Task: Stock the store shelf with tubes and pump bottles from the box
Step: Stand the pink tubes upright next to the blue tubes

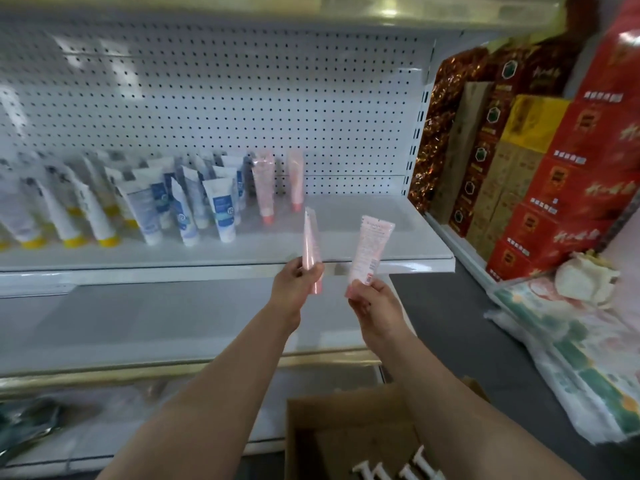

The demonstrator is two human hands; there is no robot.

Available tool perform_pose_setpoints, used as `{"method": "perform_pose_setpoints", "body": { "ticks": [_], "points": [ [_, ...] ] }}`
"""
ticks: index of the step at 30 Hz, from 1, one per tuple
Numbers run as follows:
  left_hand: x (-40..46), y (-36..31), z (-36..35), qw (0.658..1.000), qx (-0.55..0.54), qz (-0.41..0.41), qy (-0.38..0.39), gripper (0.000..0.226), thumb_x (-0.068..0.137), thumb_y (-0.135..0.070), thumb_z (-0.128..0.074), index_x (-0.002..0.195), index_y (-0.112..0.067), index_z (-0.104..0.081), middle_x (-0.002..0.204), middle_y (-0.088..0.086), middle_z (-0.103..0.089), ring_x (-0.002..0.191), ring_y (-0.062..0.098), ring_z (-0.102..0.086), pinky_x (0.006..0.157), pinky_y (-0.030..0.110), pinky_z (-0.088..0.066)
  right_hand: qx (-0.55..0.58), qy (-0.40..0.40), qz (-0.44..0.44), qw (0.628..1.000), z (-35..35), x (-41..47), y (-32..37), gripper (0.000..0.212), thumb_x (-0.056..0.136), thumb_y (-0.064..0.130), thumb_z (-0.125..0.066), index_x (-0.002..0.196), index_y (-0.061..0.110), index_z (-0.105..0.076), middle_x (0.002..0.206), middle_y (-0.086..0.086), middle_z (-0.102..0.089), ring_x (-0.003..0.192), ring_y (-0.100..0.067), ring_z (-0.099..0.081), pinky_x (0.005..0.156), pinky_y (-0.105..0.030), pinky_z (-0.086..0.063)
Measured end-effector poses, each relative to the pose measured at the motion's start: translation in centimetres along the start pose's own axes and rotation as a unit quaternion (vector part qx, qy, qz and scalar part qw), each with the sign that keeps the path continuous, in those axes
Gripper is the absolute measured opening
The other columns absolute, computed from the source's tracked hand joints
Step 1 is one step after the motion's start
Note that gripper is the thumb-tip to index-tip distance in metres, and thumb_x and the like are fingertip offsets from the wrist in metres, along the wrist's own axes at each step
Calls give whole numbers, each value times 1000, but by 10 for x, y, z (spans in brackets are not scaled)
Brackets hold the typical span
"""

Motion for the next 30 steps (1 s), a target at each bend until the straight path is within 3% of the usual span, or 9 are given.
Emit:
{"method": "perform_pose_setpoints", "body": {
  "ticks": [3,5,10,15,23,30],
  "points": [
    [19,-15,14,998,39,-38,-26,5,89,-20,-70,93,-18,-68,93,5,-69,81,19,-64,79,32,-55,-26,11,24,999,-22,18,6,47,82,-8,-69,126,-4,-54,102,-16,-69,87,-23,-64,91,-32,-55],
    [36,-23,24,996,59,-56,-39,9,91,-16,-68,99,-14,-66,91,4,-69,80,19,-65,74,27,-54,-43,3,41,998,-37,30,11,45,83,-8,-68,125,-2,-53,95,-16,-67,82,-23,-63,84,-29,-54],
    [86,-41,44,989,100,-84,-70,32,92,-11,-63,124,-11,-58,107,2,-66,90,19,-65,82,36,-57,-87,7,82,993,-73,64,21,43,84,-7,-69,123,1,-53,111,-17,-70,95,-28,-67,91,-33,-55],
    [133,-43,62,989,100,-79,-77,28,93,-7,-60,121,-11,-57,104,3,-66,79,15,-66,83,44,-59,-189,-10,126,974,-101,100,22,36,81,-4,-73,111,11,-60,104,-9,-73,95,-24,-70,83,-27,-58],
    [179,-27,83,982,148,-99,-68,34,89,-12,-62,122,-16,-60,107,0,-69,95,22,-67,86,47,-58,-319,-46,157,933,-126,163,2,33,75,14,-80,100,29,-65,96,7,-76,92,-16,-73,89,-42,-59],
    [199,-18,92,975,181,-121,-46,41,91,-14,-62,130,-22,-57,117,-5,-68,101,18,-66,88,42,-58,-384,-59,176,904,-148,201,-11,36,73,17,-81,100,29,-61,96,9,-74,92,-14,-71,90,-39,-57]
  ]
}}
Point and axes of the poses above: each hand's wrist, its own x-axis towards the middle knuckle, its own z-axis out of the back of the hand, y = z × x, the point moved 1 cm from there along x, towards the middle knuckle
